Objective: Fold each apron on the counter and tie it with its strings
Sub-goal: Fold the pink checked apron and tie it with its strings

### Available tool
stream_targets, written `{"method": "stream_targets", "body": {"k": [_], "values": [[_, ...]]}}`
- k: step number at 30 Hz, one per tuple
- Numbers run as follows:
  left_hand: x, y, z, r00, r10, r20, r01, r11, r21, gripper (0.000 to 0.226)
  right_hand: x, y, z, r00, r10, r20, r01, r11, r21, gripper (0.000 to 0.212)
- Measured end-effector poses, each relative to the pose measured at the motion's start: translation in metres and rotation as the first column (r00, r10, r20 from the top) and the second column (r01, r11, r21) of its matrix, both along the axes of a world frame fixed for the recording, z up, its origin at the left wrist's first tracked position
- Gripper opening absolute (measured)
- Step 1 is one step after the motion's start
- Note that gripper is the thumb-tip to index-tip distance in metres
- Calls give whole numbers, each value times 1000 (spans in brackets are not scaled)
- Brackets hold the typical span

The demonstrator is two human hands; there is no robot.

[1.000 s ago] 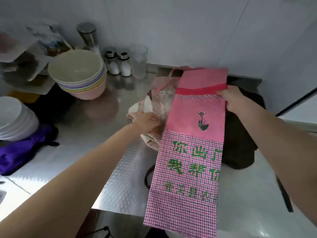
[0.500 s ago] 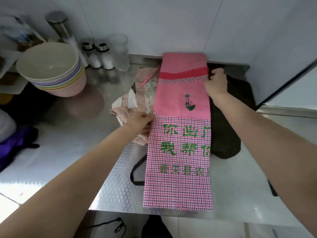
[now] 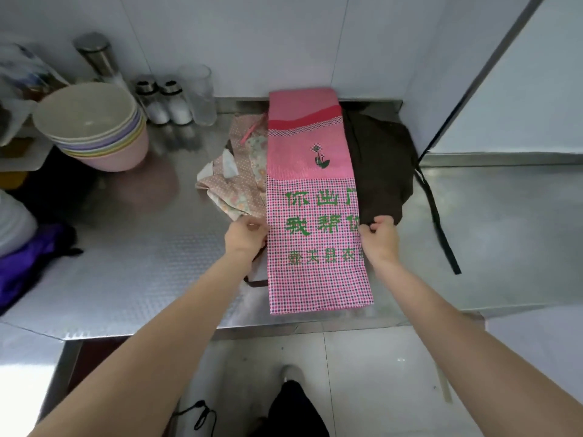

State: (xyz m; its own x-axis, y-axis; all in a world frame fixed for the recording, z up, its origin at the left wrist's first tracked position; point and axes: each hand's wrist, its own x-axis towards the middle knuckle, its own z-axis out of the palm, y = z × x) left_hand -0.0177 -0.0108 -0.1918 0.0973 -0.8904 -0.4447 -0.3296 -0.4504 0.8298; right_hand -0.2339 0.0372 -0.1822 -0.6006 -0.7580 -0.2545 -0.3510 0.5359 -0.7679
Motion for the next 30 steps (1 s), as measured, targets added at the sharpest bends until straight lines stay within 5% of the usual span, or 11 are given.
{"method": "stream_targets", "body": {"k": [3,8,11,22,30], "values": [[-4,9,-3,991,130,4,-130,991,12,12,6,15,-4,985,7,175,-16,999,51,40],[-9,16,-4,972,230,-46,-225,969,104,14,11,16,-15,967,30,253,-59,992,110,18],[-10,18,0,978,208,5,-207,971,118,5,11,17,-14,944,-9,329,-22,996,90,20],[-14,25,1,964,138,-227,-57,942,332,17,5,20,-4,859,48,510,-131,983,127,22],[-4,24,2,951,217,-218,-139,936,324,12,-3,20,1,749,-12,663,-146,972,182,12]]}}
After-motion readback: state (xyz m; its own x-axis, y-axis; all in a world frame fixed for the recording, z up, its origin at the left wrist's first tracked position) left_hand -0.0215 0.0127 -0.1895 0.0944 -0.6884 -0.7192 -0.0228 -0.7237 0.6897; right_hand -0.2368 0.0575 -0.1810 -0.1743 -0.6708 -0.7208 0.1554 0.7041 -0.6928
